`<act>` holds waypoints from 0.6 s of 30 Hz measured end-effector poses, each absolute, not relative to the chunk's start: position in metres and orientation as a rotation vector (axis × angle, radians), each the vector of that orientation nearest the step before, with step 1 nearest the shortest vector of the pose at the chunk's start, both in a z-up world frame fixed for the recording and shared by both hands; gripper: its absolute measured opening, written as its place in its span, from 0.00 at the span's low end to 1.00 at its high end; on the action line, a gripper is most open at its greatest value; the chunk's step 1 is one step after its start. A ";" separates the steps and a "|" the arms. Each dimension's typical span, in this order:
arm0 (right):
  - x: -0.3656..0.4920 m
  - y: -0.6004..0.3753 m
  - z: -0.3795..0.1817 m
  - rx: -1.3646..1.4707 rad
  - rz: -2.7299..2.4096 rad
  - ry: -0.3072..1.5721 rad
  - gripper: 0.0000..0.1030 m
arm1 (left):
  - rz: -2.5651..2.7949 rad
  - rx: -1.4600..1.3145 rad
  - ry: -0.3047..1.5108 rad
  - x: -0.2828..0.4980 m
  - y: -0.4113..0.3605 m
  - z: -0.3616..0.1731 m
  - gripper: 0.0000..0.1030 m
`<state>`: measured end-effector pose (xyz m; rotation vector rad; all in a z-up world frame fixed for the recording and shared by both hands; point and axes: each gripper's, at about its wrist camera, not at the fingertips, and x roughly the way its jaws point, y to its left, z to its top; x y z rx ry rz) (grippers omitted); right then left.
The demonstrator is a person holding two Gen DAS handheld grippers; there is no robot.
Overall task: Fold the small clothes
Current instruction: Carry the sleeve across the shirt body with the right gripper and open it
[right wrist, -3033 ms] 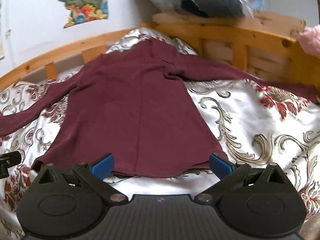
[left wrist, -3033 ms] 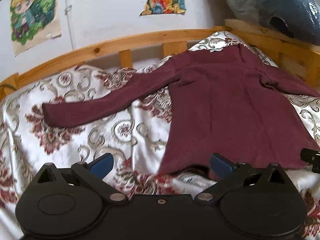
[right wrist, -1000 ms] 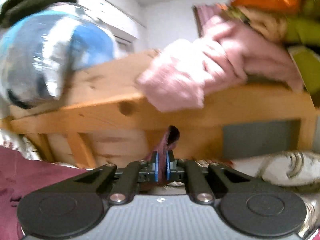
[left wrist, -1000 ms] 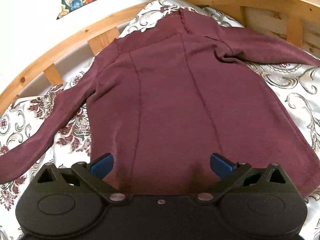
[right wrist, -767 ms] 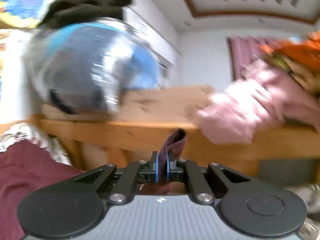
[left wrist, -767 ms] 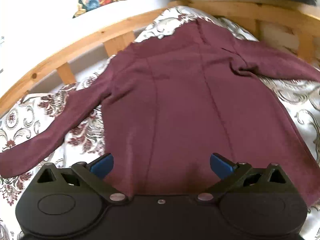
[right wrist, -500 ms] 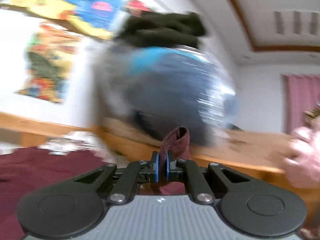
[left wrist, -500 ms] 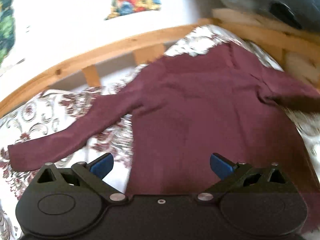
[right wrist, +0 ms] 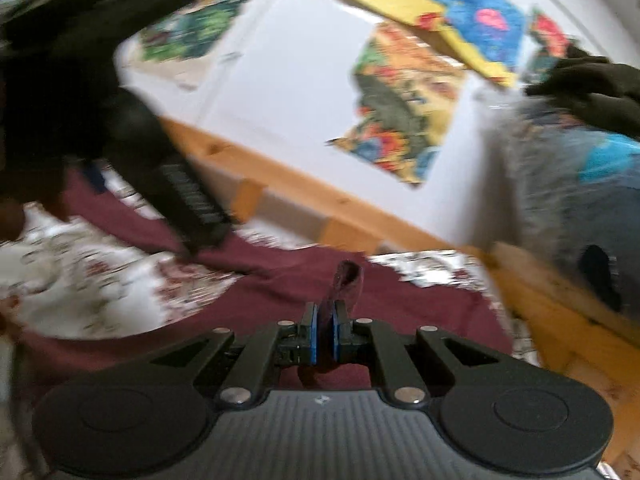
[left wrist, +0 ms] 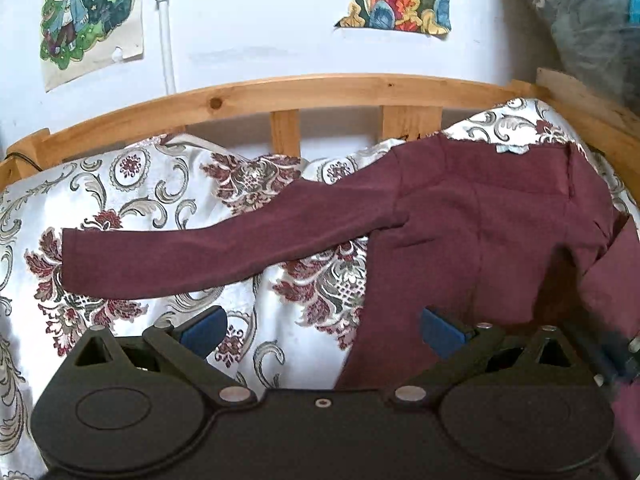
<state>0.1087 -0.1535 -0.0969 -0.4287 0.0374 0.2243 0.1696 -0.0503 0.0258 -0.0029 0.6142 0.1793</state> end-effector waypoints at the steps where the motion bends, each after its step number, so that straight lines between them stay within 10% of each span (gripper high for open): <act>1: 0.105 -0.154 -0.100 -0.437 0.240 0.045 0.09 | 0.172 0.000 0.614 0.169 -0.051 0.024 0.99; 6: 0.098 -0.155 -0.108 -0.458 0.312 0.146 0.16 | 0.116 0.015 0.603 0.167 -0.059 0.018 0.99; 9: 0.089 -0.161 -0.109 -0.431 0.354 0.203 0.72 | 0.076 -0.003 0.602 0.170 -0.060 0.016 0.99; 18: 0.088 -0.227 -0.097 -0.303 0.103 0.259 0.91 | -0.018 -0.004 0.648 0.191 -0.068 -0.014 0.99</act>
